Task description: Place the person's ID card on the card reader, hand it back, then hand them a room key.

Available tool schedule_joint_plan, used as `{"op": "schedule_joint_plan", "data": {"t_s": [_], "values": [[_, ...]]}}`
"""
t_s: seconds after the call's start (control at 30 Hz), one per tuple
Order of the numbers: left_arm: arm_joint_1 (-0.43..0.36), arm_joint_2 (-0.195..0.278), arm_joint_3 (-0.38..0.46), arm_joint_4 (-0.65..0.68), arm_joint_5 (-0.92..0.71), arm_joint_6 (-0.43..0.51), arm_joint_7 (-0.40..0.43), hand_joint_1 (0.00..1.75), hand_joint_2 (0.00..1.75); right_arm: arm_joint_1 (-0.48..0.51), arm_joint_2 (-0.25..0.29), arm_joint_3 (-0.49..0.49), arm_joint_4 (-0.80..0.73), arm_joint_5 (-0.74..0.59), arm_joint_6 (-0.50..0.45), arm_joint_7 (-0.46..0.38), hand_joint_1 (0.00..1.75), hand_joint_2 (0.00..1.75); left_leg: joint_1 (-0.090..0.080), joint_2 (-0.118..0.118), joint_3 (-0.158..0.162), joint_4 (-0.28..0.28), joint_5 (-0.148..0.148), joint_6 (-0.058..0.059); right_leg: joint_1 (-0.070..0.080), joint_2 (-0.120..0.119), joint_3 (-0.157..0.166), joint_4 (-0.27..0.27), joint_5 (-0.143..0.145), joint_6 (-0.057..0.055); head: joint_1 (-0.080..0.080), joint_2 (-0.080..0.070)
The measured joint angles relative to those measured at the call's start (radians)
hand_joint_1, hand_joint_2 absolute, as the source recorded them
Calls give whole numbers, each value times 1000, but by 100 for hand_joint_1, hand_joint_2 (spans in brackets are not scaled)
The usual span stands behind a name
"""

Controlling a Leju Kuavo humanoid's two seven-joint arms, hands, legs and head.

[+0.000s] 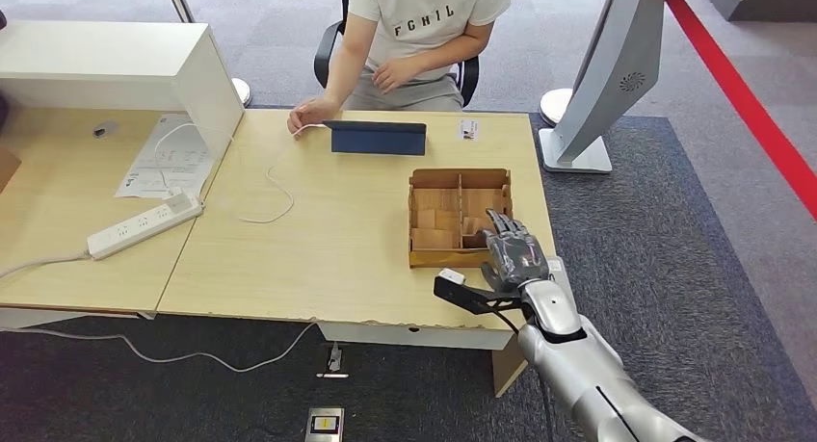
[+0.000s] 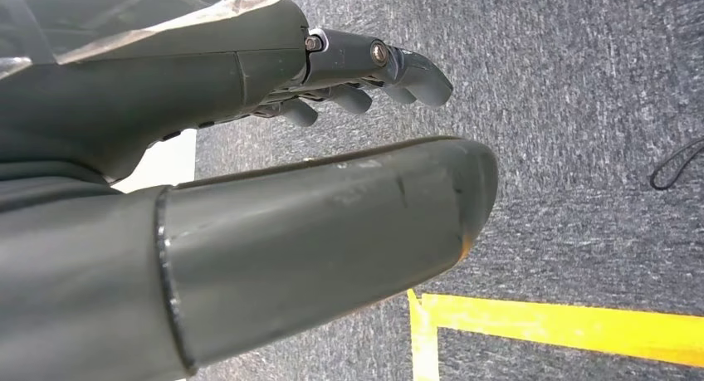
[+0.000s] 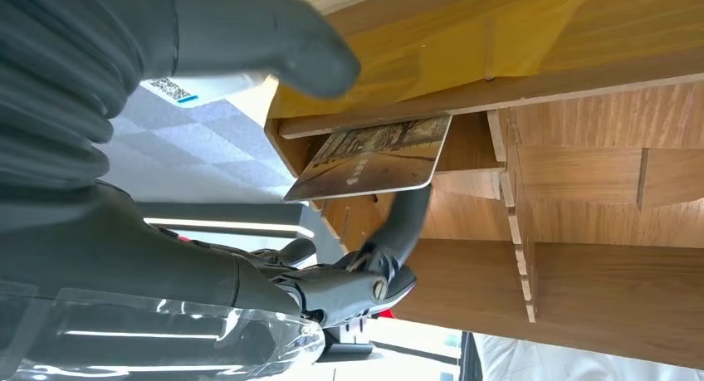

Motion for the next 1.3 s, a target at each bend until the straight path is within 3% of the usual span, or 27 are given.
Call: {"op": "schedule_joint_plan", "data": {"t_s": [0.7,1.3], "values": [[1,7,0,0,-2,-14,-21,0,0,15,-1,-6,2,-12,-17,-3,175,175,0,0,1,0,0,0,0,0,0,0,0,0,0,0],[1,7,-1,0,-5,-30,-52,0,0,-31,-7,-38,-86,-13,-107,-93,175,175,0,0,1,0,0,0,0,0,0,0,0,0,0,0]]}}
